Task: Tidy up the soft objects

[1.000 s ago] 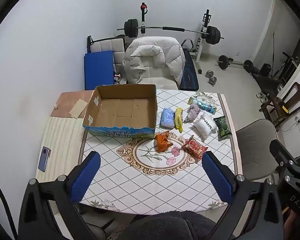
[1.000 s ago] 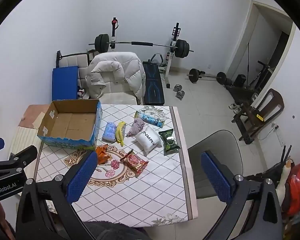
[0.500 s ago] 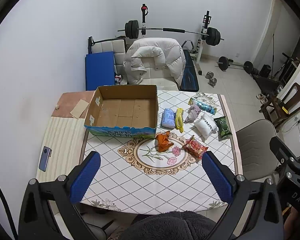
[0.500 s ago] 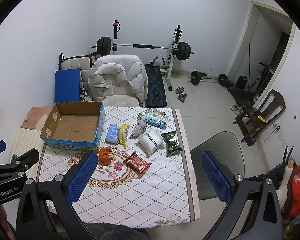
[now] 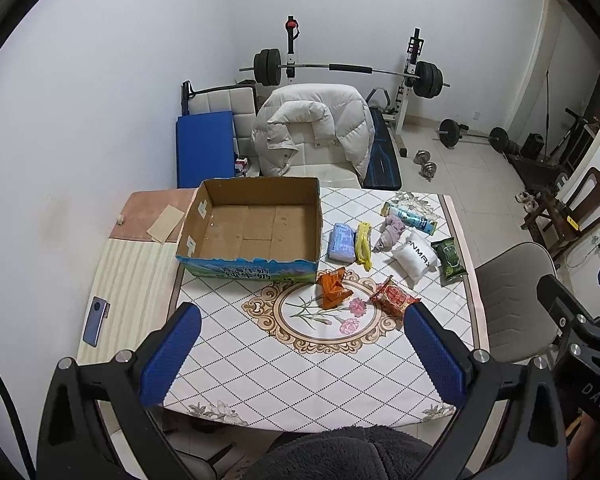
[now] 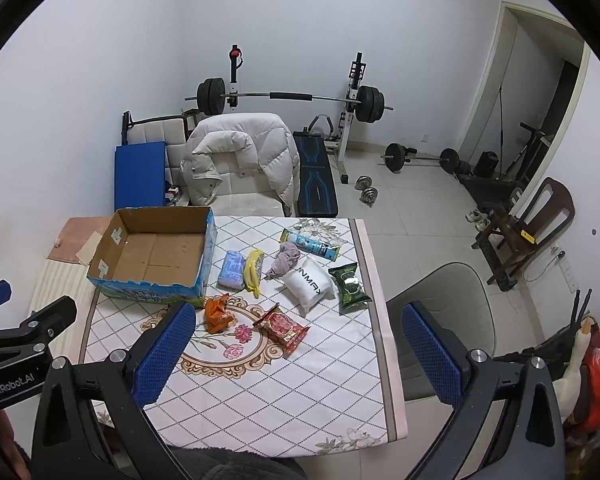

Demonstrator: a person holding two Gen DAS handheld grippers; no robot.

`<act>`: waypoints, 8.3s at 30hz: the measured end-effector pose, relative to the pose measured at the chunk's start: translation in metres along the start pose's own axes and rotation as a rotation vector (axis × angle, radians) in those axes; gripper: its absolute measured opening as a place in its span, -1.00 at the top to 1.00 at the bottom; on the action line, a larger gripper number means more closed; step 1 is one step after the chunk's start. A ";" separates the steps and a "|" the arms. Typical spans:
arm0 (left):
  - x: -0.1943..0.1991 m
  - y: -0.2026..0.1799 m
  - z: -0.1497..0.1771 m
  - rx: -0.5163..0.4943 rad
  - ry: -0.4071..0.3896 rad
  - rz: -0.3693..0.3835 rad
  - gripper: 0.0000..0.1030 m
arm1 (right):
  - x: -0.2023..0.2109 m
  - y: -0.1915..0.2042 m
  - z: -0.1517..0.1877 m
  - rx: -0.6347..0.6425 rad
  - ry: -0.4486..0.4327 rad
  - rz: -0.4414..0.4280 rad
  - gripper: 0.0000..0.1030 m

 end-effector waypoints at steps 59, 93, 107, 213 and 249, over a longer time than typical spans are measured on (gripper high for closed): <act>-0.094 0.007 -0.003 0.007 0.084 -0.025 -1.00 | -0.072 0.008 -0.007 0.078 0.065 0.012 -1.00; -0.446 -0.062 0.111 0.369 0.619 0.132 -0.04 | -0.499 0.034 0.242 0.360 0.847 -0.207 -0.01; -0.445 -0.097 0.148 0.039 0.683 -0.009 0.11 | -0.500 -0.003 0.336 0.085 0.888 -0.104 0.04; -0.423 0.156 -0.076 0.133 0.445 -0.030 -0.97 | -0.448 0.315 0.085 0.109 0.622 -0.192 -1.00; -0.253 0.077 -0.083 0.004 0.138 -0.081 -0.99 | -0.281 0.167 0.060 -0.015 0.304 -0.245 -1.00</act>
Point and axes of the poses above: each gripper's, at about its wrist camera, not at the fingertips, and x roughly against the way its jaws point, y to its left, z to its underside, the point moved 7 cm from there along -x, roughly the way its jaws point
